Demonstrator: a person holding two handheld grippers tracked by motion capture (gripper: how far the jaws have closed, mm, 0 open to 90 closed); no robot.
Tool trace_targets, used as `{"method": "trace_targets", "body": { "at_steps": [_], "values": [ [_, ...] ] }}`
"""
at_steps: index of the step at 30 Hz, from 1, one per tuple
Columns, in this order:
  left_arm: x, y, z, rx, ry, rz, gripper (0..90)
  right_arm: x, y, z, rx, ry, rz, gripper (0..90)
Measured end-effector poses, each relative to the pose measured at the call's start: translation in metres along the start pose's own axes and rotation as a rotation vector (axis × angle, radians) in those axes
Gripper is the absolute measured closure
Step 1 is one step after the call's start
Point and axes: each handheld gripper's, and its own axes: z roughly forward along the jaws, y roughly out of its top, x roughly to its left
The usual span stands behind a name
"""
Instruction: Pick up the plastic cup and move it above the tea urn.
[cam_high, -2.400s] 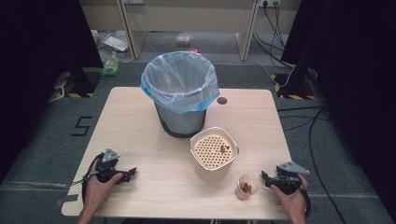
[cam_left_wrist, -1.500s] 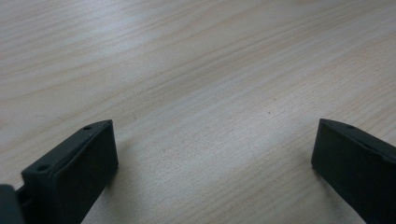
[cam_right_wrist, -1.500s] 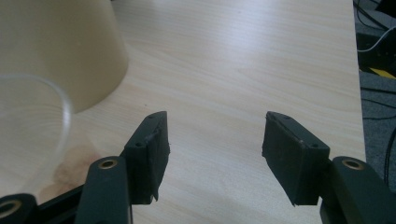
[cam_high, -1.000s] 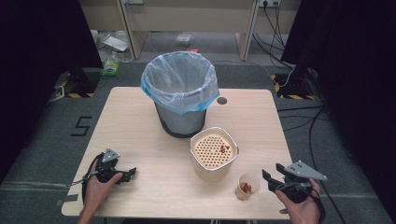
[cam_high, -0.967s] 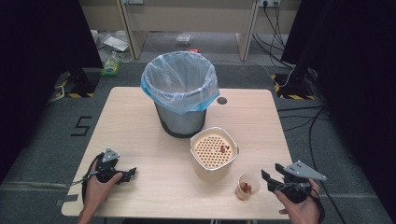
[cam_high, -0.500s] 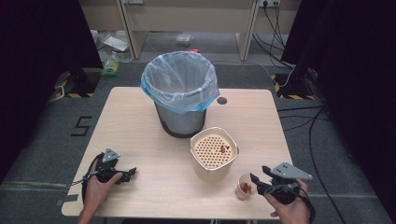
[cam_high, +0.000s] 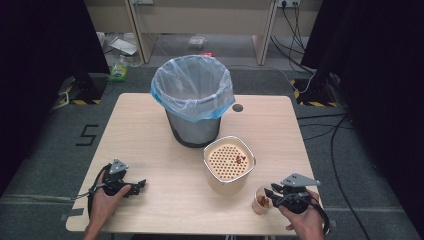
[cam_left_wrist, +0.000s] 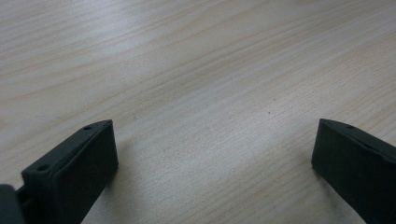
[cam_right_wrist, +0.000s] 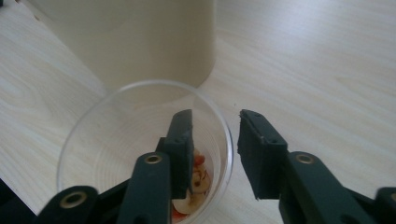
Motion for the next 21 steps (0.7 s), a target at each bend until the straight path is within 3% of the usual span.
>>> {"method": "trace_targets", "body": {
  "at_steps": [4, 9, 12, 19, 21],
  "values": [
    [0.0, 0.0, 0.0, 0.0, 0.0, 0.0, 0.0, -0.001, -0.004, 0.006, 0.033, 0.02, -0.01, 75.8],
    [0.0, 0.0, 0.0, 0.0, 0.0, 0.0, 0.0, 0.001, -0.002, 0.0, 0.002, 0.044, -0.053, 85.9],
    [0.0, 0.0, 0.0, 0.0, 0.0, 0.0, 0.0, 0.0, 0.001, -0.005, -0.014, 0.003, -0.1, 87.6],
    [0.0, 0.0, 0.0, 0.001, -0.001, 0.001, 0.0, -0.01, 0.011, -0.009, -0.069, -0.038, -0.106, 87.7],
    [0.0, 0.0, 0.0, 0.001, -0.001, 0.002, 0.0, -0.015, 0.02, -0.01, -0.106, -0.061, -0.11, 87.6]
  ]
}}
